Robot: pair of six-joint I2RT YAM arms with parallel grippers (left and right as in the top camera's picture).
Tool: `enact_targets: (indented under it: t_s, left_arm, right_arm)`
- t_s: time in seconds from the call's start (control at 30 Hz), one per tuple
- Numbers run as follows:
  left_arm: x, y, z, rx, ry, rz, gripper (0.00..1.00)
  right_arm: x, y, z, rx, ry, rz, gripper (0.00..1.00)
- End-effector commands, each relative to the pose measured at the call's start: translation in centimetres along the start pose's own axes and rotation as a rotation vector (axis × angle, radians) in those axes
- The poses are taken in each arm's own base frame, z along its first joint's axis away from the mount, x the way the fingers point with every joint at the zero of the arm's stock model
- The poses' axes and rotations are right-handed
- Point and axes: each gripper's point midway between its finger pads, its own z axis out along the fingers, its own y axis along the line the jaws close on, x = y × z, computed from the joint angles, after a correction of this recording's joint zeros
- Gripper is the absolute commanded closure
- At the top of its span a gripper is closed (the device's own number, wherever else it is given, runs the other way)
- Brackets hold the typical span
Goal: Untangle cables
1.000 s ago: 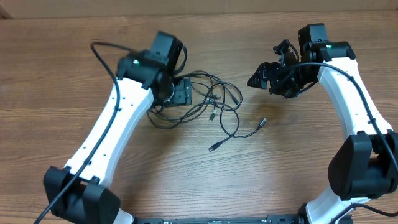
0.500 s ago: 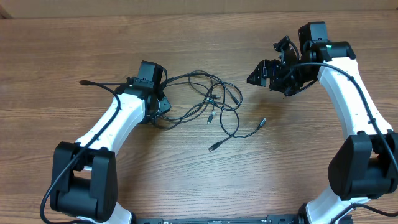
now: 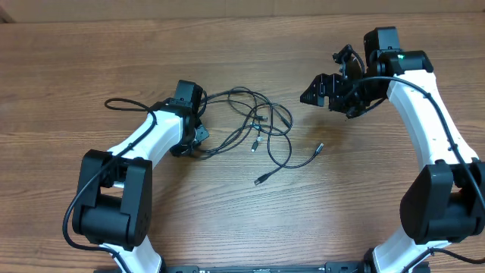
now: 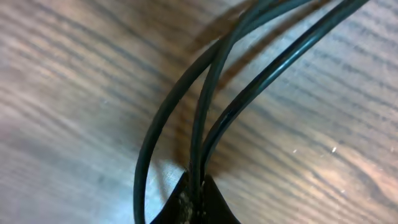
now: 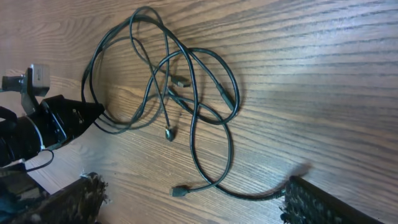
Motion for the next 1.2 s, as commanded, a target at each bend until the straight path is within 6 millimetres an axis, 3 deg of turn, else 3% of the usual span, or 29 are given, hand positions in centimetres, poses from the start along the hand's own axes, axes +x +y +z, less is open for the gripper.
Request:
enact_targets:
  t_s: [0.0,0.03,0.1,0.17,0.27,0.37,0.5,0.63,0.73,1.03,1.17]
  left_arm:
    - [-3.0,-1.9,-5.6,0.113,-0.118,0.018,0.96]
    - [-3.7,-3.0,-8.0,0.181,-0.152,0.039,0.96]
    - [-4.4,-3.8,-10.7,0.248,-0.196,0.051,0.93]
    - [-4.6,-3.9,-11.5,0.265,-0.217,0.049,0.91]
    - [-4.1,-3.6,-9.8,0.232,-0.179,0.057,0.96]
    - [-3.4,-3.4,-6.9,0.179,-0.119,0.063,0.96]
    - [-2.3,-2.7,-3.7,0.108,-0.046,0.071,0.85]
    - [-2.0,-0.6,-3.3,0.007,-0.041,0.071,0.64]
    - [-1.9,-0.3,-2.8,-0.007,-0.043,0.059,0.71]
    - [-1.1,0.5,-0.6,-0.057,-0.004,0.027,0.73]
    - [-0.7,0.9,-0.6,-0.073,0.011,0.03,0.75]
  right_arm:
    - [-0.1,0.5,-0.8,0.004,-0.023,-0.029,0.09]
    - [-0.1,0.5,-0.8,0.004,-0.026,-0.03,0.09]
    - [-0.1,0.5,-0.8,0.004,-0.026,-0.03,0.09]
    - [-0.1,0.5,-0.8,0.004,-0.025,-0.03,0.09]
    - [0.0,0.4,-0.8,0.005,-0.02,-0.026,0.09]
    - [0.2,0.4,-0.8,0.005,-0.014,-0.023,0.09]
    - [0.3,0.4,-0.8,0.006,-0.009,-0.02,0.09]
    - [0.3,0.4,-0.8,0.006,-0.01,-0.021,0.08]
    - [0.3,0.4,-0.8,0.006,-0.01,-0.02,0.08]
    - [0.3,0.4,-0.8,0.006,-0.008,-0.019,0.08]
    - [0.3,0.4,-0.8,0.006,-0.009,-0.021,0.08]
